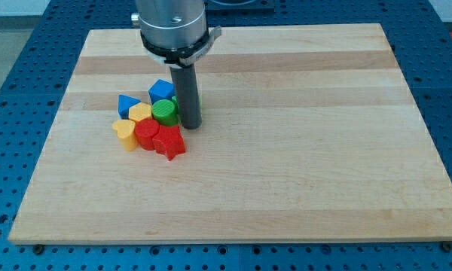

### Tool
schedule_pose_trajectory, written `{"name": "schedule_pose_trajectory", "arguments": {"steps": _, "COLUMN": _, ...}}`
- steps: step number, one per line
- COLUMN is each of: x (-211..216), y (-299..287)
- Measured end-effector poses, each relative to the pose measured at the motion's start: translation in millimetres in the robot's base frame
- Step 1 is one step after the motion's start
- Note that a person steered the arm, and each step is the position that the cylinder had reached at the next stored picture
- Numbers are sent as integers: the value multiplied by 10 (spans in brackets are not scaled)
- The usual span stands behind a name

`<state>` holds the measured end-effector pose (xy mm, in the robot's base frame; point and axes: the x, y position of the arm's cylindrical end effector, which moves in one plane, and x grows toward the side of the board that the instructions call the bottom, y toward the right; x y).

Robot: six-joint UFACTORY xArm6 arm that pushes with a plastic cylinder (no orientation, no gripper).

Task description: Move your arm towards the bottom center

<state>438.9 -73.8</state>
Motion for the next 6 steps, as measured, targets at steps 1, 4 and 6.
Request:
{"name": "schedule_pose_trajectory", "arguments": {"steps": 1, "x": -10, "y": -4}}
{"name": "schedule_pose_trajectory", "arguments": {"steps": 4, "x": 1125, "y": 331}}
{"name": "schedule_pose_trajectory", "arguments": {"steps": 6, "x": 1332, "y": -530}}
